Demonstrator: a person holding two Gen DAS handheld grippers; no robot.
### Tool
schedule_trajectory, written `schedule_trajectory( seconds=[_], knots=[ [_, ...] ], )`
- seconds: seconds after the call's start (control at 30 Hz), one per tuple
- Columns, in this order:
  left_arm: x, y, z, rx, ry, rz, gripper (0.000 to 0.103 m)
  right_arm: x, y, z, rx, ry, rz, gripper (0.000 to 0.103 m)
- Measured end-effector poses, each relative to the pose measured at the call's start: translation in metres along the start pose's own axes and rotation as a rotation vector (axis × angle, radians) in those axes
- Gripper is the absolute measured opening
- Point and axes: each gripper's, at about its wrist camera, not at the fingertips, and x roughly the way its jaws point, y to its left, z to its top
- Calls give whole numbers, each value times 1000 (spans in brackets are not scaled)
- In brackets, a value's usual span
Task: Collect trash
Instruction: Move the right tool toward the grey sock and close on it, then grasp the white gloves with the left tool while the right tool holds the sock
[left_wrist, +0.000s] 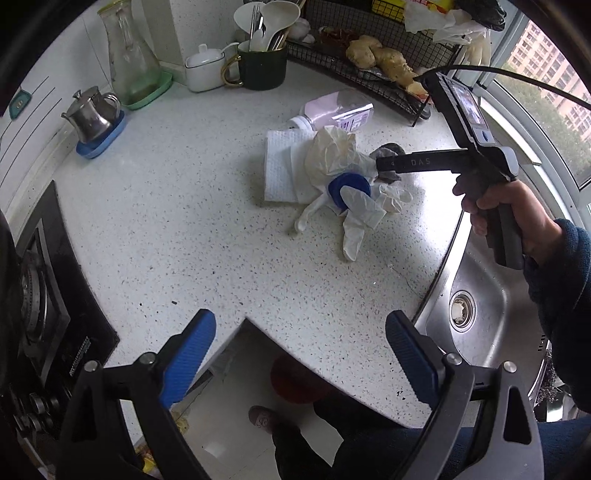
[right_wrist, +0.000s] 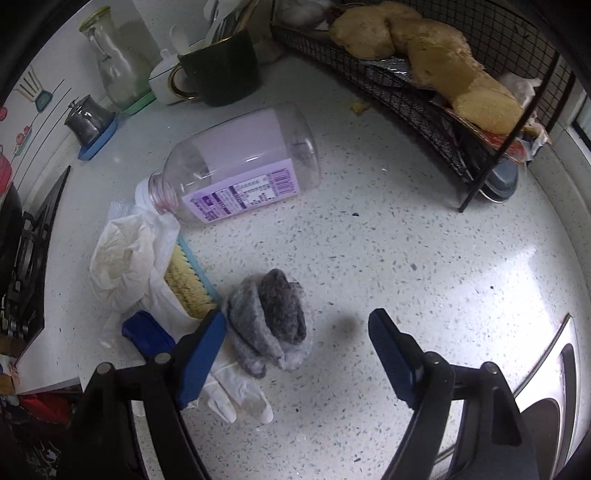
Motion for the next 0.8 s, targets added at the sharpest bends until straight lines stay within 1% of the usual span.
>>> schedule_trajectory(
  seconds=[0.13, 0.23, 0.3, 0.33, 0.37, 0.4, 0.43, 0.47, 0.53, 0.63, 0.8],
  knots=[
    [2, -7, 2, 11, 3, -14, 92, 1, 2, 1, -14, -1, 4, 78],
    [2, -8, 4, 4, 0, -11, 92, 1, 5, 3, -27, -3, 4, 77],
    [1, -7, 3, -2, -2, -32, 92, 5, 10, 10, -35, -7, 4, 77],
    [0, -5, 2, -8, -5, -40, 92, 5, 11, 11, -37, -9, 10, 74],
    [-1, -3, 1, -15, -9, -40, 92, 6, 12, 11, -42, -8, 12, 68],
    [-2, -2, 1, -22, -8, -38, 92, 8, 13, 12, -52, 0, 12, 56],
    [-2, 0, 0, -31, -7, -36, 92, 10, 17, 13, -67, 11, 10, 48],
    [-2, 1, 0, -40, -7, -33, 92, 9, 20, 12, -81, 4, 3, 44],
    [-3, 3, 1, -53, -18, -42, 92, 10, 22, 8, -102, -1, -4, 41],
    [-3, 3, 5, -76, -26, -48, 92, 8, 22, 3, -99, -14, 6, 36],
    [1, -9, 22, -47, -40, -57, 92, -10, 14, -11, -71, -32, 23, 36]
  ],
)
